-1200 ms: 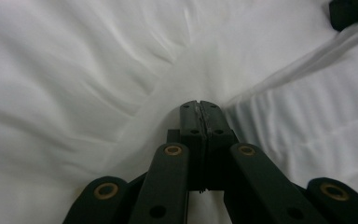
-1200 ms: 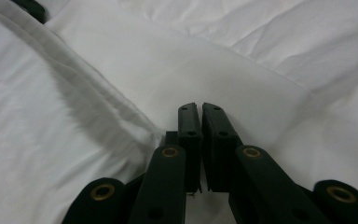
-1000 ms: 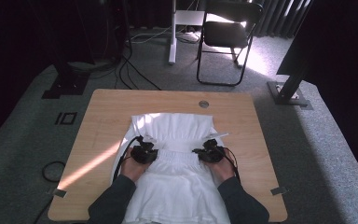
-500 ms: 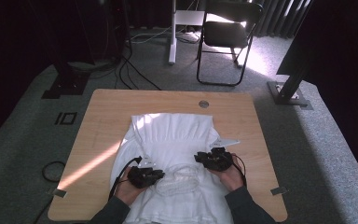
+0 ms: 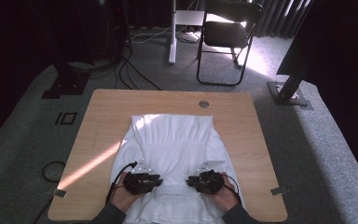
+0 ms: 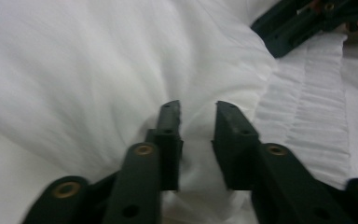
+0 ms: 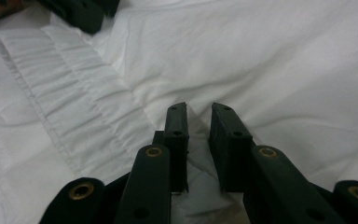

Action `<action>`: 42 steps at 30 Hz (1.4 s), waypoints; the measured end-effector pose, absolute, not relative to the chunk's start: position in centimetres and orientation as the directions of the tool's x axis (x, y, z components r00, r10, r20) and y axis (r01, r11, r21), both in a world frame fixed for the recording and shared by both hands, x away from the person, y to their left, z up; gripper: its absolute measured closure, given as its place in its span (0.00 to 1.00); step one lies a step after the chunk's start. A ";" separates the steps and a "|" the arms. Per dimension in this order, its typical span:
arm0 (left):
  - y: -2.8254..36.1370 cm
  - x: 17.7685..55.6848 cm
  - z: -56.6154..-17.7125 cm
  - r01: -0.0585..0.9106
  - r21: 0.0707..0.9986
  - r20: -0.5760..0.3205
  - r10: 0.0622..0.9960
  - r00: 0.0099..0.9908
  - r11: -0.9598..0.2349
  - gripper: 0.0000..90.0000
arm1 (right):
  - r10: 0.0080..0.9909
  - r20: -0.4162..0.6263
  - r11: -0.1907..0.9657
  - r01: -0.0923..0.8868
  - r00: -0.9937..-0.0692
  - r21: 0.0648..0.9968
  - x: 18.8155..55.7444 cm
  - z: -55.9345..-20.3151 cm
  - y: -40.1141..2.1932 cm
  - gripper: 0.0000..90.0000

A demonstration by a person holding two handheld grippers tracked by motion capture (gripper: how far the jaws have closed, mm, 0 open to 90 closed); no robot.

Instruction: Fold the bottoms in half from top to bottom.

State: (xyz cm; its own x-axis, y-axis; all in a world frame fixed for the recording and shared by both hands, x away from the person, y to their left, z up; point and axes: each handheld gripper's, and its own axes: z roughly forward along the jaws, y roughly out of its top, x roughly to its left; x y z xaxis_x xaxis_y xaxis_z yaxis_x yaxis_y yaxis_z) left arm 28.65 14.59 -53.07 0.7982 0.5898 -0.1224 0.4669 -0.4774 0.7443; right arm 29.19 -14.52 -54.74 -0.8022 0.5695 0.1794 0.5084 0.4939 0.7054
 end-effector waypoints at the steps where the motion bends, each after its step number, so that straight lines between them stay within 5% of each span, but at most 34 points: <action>1: 14.8 29.0 -52.6 0.460 0.749 -0.104 0.602 0.792 -0.476 0.73 | 0.565 0.166 0.505 0.498 -0.808 0.705 29.3 -54.4 -14.5 0.83; 9: 15.8 35.8 -49.6 0.455 0.796 -0.002 0.751 0.661 -0.398 0.66 | 0.678 0.060 0.406 0.440 -0.733 0.801 34.4 -50.7 -15.6 0.60; 21: 15.9 44.2 -54.4 0.560 0.747 -0.011 0.835 0.550 -0.359 0.61 | 0.799 0.027 0.387 0.547 -0.601 0.742 45.3 -53.7 -13.8 0.60; 26: 16.0 43.5 -54.9 0.550 0.753 -0.017 0.825 0.565 -0.361 0.61 | 0.806 0.092 0.339 0.583 -0.585 0.739 44.8 -55.3 -15.0 0.61; 39: 14.2 38.1 -54.9 0.500 0.769 0.023 0.799 0.601 -0.399 0.59 | 0.798 0.053 0.362 0.547 -0.601 0.755 40.0 -55.7 -17.1 0.61; 42: 14.5 38.3 -53.7 0.464 0.792 0.071 0.815 0.575 -0.397 0.48 | 0.798 0.055 0.353 0.540 -0.600 0.764 39.3 -55.9 -17.4 0.61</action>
